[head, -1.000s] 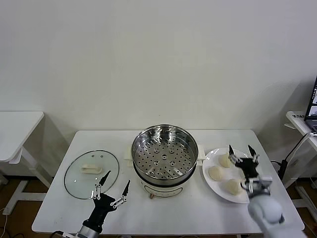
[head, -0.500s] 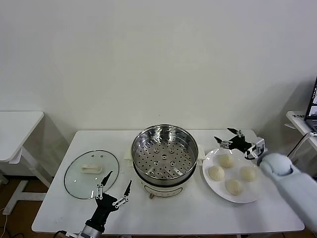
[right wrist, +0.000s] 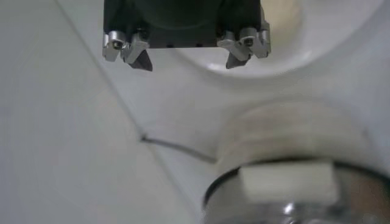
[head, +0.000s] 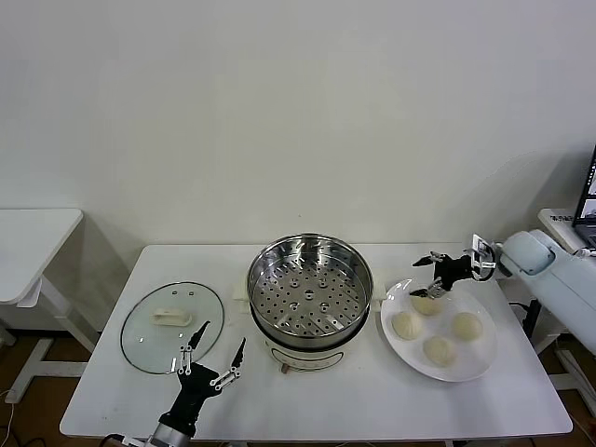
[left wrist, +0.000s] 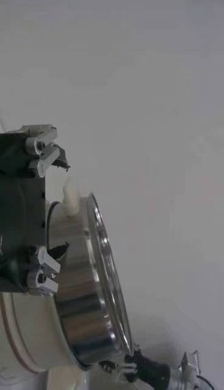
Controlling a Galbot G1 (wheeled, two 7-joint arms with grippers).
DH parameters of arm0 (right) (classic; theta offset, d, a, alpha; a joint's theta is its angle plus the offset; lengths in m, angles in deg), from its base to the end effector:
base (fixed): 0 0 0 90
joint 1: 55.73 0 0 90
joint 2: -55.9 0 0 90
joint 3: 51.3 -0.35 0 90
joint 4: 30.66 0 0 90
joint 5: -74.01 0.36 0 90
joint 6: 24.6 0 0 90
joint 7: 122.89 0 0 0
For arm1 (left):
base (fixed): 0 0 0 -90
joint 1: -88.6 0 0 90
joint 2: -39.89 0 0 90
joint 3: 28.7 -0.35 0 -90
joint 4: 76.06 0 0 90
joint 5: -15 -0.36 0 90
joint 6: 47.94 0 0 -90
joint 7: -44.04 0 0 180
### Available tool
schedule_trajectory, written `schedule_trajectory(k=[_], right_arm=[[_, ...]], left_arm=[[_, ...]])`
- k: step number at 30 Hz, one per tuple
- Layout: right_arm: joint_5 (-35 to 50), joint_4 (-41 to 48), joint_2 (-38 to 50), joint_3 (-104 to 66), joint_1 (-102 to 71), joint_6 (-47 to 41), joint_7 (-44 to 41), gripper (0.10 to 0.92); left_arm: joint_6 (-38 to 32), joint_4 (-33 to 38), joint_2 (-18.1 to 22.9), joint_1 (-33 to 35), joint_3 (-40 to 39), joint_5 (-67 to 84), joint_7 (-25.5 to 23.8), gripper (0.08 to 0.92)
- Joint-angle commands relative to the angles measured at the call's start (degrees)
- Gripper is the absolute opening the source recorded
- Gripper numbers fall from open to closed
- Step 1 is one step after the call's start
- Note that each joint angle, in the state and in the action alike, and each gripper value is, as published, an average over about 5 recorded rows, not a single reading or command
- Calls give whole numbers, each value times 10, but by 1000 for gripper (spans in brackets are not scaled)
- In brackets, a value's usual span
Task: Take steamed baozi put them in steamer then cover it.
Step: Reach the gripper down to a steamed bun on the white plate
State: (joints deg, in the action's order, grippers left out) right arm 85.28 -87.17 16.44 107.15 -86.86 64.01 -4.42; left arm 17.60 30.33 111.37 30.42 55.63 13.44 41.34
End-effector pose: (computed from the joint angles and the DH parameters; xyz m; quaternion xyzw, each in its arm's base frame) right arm 0.5400 -0.2461 -0.1973 0.5003 -0.6768 0.4120 0.3493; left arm 0.1621 0.0466 -0.3906 0.1623 0.9777 0.1147 0.0681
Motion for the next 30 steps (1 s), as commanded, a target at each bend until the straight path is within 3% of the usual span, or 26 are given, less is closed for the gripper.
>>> schedule_trajectory(k=[1,25,30], right_arm=[[-139,60,-45,78,71,10,-73,823],[-207,141,-123,60,33,42,-17,823],[-206,143,-124,58,27,44,-11,783]], left_arm=[[-1,2,1,2,3,0,2,823],[-7,-4,2,4,10,0,7,823],[-8,-5,2,4,10,0,8,823]])
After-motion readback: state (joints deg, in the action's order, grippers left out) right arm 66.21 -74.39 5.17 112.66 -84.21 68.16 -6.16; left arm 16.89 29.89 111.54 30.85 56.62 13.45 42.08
